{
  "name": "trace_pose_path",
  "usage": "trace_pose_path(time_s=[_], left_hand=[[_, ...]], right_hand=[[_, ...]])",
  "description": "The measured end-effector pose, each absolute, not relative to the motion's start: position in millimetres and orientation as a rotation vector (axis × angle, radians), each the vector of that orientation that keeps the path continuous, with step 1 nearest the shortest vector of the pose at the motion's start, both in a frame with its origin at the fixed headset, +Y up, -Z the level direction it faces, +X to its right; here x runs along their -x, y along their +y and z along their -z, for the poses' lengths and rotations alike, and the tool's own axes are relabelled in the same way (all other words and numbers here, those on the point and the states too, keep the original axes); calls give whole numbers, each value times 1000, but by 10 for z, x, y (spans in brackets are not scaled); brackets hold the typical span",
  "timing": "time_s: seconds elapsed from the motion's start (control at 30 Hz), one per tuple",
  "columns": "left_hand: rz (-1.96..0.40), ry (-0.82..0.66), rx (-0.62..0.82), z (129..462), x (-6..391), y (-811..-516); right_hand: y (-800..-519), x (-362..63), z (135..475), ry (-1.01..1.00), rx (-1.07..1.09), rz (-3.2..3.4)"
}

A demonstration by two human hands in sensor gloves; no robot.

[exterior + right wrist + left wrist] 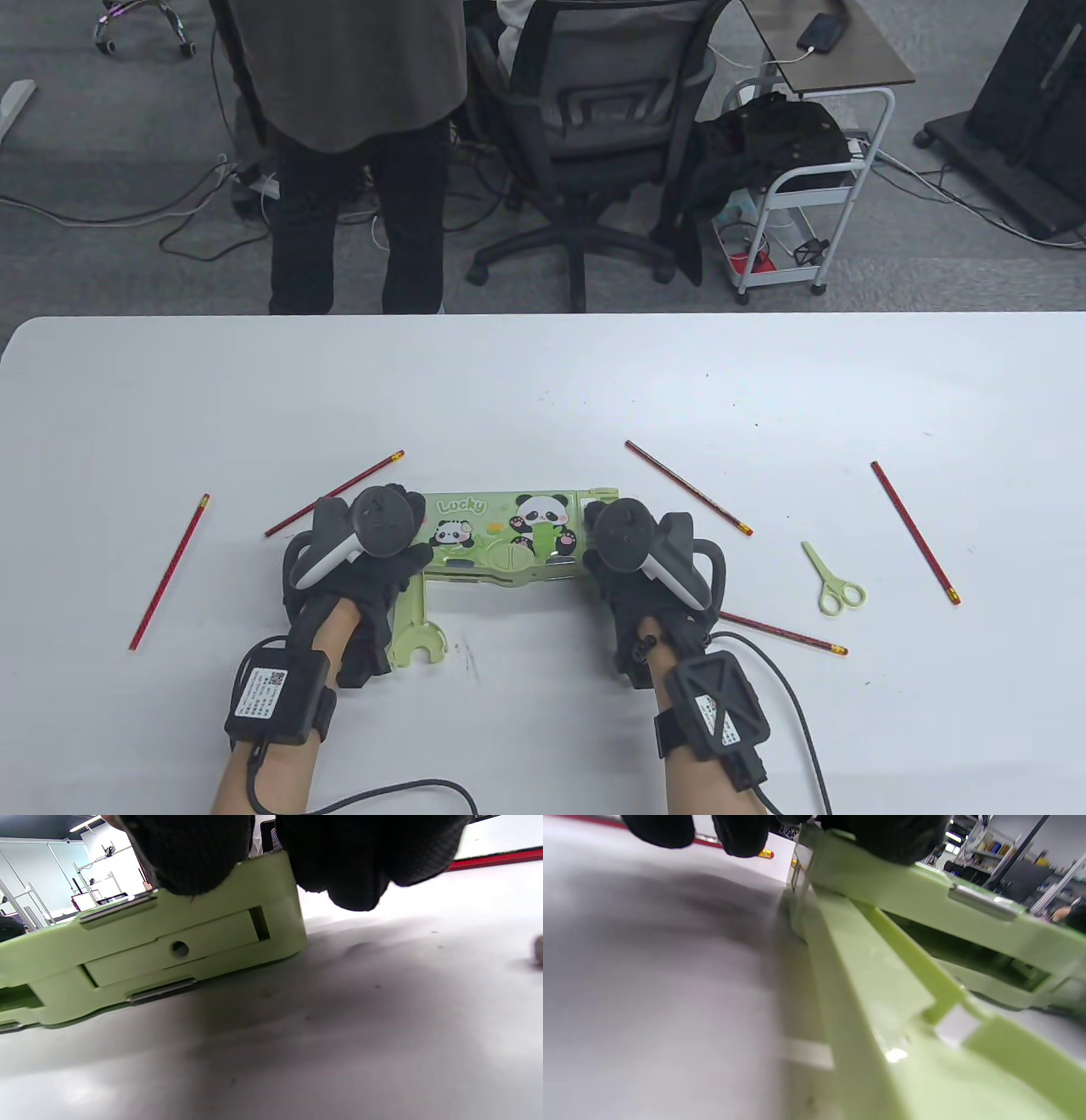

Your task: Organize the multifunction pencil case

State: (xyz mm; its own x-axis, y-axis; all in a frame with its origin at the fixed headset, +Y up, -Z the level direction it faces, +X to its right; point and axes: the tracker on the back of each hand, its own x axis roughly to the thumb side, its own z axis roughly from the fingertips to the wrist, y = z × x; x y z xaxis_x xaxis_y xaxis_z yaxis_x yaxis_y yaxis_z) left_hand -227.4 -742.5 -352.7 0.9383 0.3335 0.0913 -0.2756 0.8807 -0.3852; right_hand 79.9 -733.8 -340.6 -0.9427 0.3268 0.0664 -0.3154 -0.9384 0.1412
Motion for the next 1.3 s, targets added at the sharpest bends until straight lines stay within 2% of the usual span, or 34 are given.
trace_pose_path(time_s=[0.37,0.67,0.8,0.9,1.07,1.2,1.3], left_hand=[[-326,-192,332,3474,2324,-7469],[-237,-202,303,3459,2289,-7440],[-258,-206,312,3469,2302,-7440],[-269,-210,325,3483,2317,-7437],[-291,-208,350,3501,2335,-7432],[-306,-216,385,3522,2350,-7427],[-309,-216,389,3526,2351,-7421]], right_hand=[[-7336,-811,3402,167,-127,-2799],[-7312,-758,3368,163,-182,-2902],[-7205,-836,3363,128,-178,-2942],[-7026,-1030,3333,107,-108,-2964],[-6722,-1758,3297,221,170,-3193],[-6829,-2393,3220,440,410,-3200],[-7005,-2629,3169,555,462,-3201]])
